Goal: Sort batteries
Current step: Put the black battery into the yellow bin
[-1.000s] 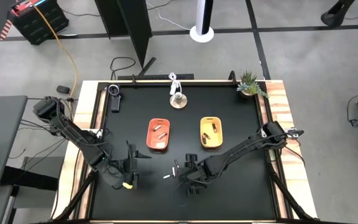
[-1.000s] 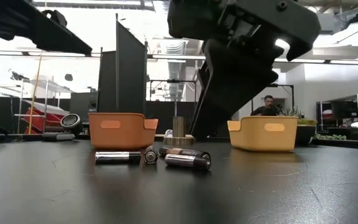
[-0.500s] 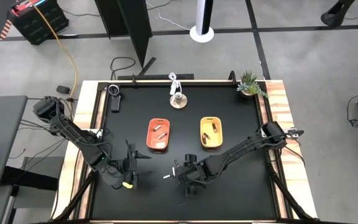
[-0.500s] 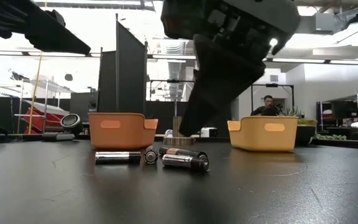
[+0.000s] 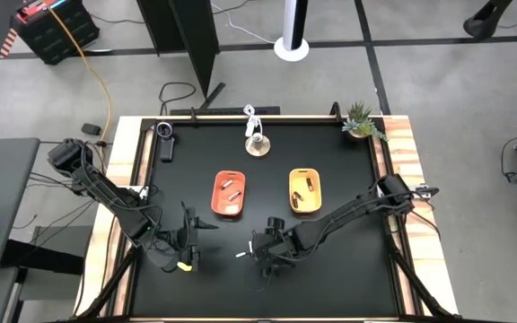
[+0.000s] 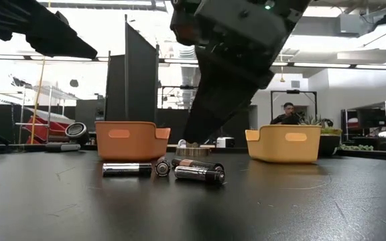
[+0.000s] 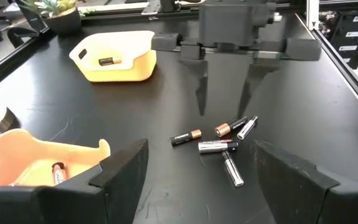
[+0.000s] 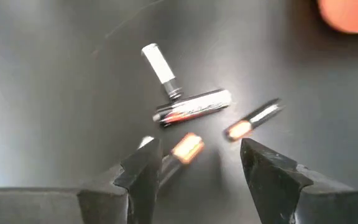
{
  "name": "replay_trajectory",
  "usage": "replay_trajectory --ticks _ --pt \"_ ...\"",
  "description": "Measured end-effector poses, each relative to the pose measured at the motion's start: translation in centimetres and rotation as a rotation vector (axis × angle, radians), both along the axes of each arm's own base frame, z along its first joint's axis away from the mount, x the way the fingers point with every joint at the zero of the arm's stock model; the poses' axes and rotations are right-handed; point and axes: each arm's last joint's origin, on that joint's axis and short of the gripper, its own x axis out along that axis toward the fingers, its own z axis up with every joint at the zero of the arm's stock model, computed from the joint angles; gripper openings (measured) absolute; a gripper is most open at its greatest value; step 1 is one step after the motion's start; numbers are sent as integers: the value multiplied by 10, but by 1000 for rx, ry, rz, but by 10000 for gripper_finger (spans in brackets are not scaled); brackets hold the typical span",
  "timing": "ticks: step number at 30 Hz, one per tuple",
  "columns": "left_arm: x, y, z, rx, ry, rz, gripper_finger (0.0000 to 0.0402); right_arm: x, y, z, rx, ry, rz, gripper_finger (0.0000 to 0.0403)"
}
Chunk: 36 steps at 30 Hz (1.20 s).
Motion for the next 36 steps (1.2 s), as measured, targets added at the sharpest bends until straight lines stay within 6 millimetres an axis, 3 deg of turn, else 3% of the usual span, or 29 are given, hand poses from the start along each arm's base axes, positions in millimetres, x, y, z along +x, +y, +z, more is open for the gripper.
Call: replay_trajectory --ticks 16,31,36 --pt "0 0 0 -4 -1 1 277 6 -27 -2 -31 20 -109 223" --pt "0 0 1 -9 -5 1 277 3 -5 -14 26 28 -70 223" --pt "0 0 1 -9 -6 1 277 5 -6 -13 30 20 -73 223"
